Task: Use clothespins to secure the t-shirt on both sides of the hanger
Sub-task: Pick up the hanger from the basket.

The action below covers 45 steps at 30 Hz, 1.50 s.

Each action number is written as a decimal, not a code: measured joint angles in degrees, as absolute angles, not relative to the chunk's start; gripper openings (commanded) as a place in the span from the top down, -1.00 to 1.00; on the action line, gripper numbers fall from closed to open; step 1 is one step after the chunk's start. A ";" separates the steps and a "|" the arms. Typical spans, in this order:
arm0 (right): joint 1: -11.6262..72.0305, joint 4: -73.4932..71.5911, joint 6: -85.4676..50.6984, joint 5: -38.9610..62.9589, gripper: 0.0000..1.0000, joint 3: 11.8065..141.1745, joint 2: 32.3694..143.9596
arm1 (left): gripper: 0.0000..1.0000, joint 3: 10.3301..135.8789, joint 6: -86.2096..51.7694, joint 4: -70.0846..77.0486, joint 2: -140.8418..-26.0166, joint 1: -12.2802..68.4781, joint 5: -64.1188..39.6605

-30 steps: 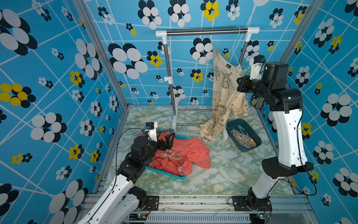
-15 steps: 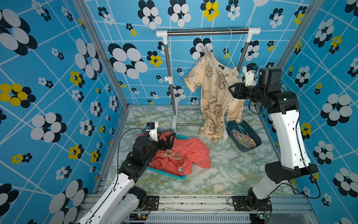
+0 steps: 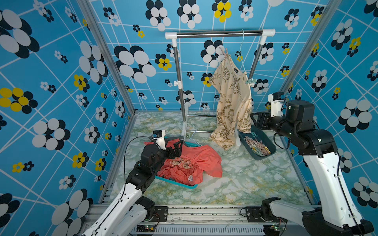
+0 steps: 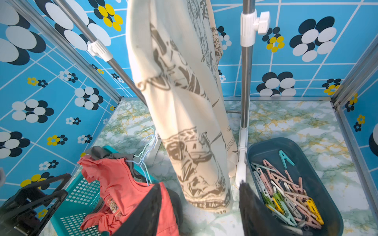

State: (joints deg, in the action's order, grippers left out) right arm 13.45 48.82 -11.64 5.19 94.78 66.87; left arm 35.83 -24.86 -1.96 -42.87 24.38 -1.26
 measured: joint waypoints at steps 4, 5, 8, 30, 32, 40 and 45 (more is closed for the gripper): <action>13.45 46.46 -11.68 10.44 -0.07 86.85 64.40 | -0.91 35.83 -25.15 -4.36 -40.34 24.38 2.70; 13.47 45.60 -11.66 13.37 -0.06 84.47 64.16 | -0.88 35.83 -25.39 -5.21 -39.44 24.32 4.08; 15.35 44.47 -11.11 18.61 -0.03 79.66 64.40 | -0.83 35.83 -26.52 -8.27 -37.17 23.57 8.32; 42.30 34.33 -12.51 8.91 0.06 61.84 72.58 | 0.50 39.20 -33.54 -21.37 -42.28 15.70 10.04; 42.30 33.39 -13.08 7.90 0.08 61.78 73.21 | 0.46 39.20 -33.36 -21.02 -43.40 15.59 8.25; 42.30 29.98 -17.26 6.46 0.22 61.28 75.50 | 0.37 39.18 -32.64 -17.21 -51.75 15.81 0.45; 42.33 28.91 -19.11 4.75 0.21 59.59 75.48 | 0.16 39.77 -31.18 -14.70 -57.76 18.22 -1.17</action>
State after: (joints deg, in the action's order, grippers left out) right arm 42.33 28.91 -19.11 4.75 59.59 75.48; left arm 39.77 -31.18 -14.70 -57.76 18.22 -1.17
